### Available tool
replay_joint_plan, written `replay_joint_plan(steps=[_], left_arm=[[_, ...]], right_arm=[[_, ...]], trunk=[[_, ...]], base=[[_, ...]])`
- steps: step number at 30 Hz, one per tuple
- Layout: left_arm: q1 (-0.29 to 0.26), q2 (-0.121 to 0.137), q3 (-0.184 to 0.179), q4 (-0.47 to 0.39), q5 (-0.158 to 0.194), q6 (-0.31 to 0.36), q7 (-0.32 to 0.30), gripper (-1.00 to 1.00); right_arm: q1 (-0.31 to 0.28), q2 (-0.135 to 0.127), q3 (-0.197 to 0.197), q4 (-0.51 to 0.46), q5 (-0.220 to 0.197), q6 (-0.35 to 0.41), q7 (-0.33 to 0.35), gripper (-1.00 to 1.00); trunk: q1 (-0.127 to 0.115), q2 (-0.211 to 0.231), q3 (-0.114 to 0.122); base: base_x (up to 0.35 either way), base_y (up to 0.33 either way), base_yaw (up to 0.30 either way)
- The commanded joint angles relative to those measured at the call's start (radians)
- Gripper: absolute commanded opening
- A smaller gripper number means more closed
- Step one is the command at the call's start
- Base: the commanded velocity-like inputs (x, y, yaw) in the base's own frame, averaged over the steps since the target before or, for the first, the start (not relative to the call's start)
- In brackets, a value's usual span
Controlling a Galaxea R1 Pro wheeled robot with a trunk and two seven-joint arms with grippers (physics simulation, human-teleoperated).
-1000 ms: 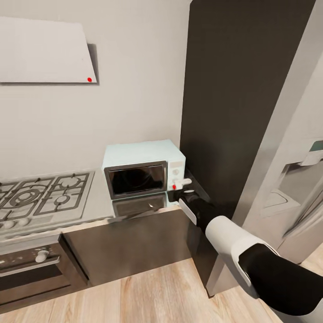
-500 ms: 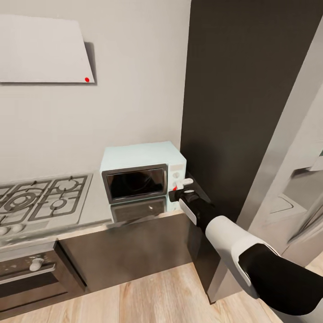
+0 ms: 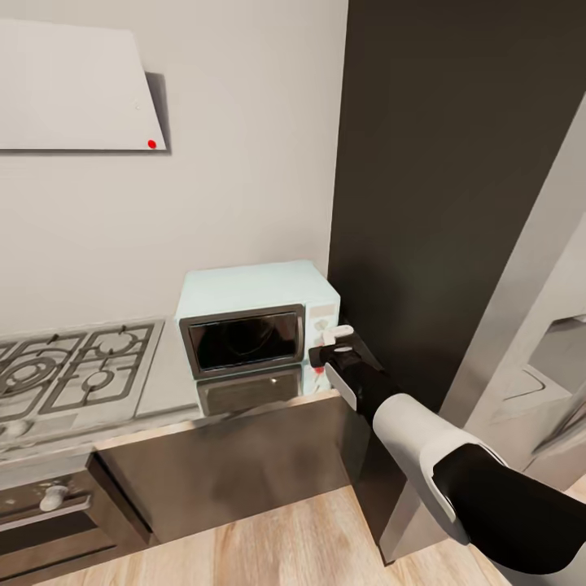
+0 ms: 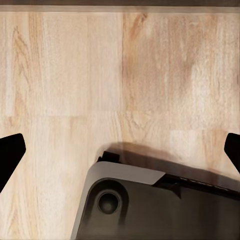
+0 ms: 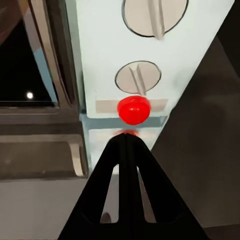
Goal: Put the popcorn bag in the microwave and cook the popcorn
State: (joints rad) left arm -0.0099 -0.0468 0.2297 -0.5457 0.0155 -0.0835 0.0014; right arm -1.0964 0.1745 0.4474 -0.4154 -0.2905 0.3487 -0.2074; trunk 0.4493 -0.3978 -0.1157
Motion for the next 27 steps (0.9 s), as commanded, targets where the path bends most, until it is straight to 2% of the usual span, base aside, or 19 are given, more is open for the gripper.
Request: replay_joint_plan(steps=[1,6,12,17,25,27], left_arm=[[-0.001,-0.001,0.003,0.002,0.002,-0.002,0.000,1.00],[-0.002,-0.001,0.003,0.006,0.001,-0.002,0.000,1.00],[-0.002,-0.001,0.003,0.006,0.001,-0.003,0.000,1.00],[-0.004,-0.001,0.003,0.006,0.002,-0.003,0.000,1.00],[-0.004,-0.001,0.003,0.006,0.001,-0.002,0.000,1.00],[0.001,-0.005,0.002,0.002,0.000,-0.005,0.009,1.00]], right_arm=[[0.000,0.000,0.007,0.000,-0.010,0.003,-0.009,-1.00],[0.015,0.000,0.007,0.004,-0.011,-0.014,-0.009,-1.00],[0.021,0.000,0.004,0.062,-0.013,-0.056,-0.006,-1.00],[0.021,0.000,0.002,0.064,-0.014,-0.059,-0.004,-1.00],[0.021,0.000,0.003,0.064,-0.015,-0.060,-0.004,-1.00],[0.010,0.000,0.015,0.061,-0.018,-0.063,0.007,-1.00]], trunk=[[0.001,-0.002,-0.002],[0.001,-0.002,-0.002],[0.001,-0.002,-0.002],[0.001,-0.002,-0.002],[0.001,-0.002,-0.002],[0.001,-0.002,-0.002]], base=[[0.035,0.000,0.000],[0.009,0.000,0.000],[0.002,0.000,0.000],[0.194,0.000,0.000],[0.023,0.000,0.000],[0.000,0.000,0.000]])
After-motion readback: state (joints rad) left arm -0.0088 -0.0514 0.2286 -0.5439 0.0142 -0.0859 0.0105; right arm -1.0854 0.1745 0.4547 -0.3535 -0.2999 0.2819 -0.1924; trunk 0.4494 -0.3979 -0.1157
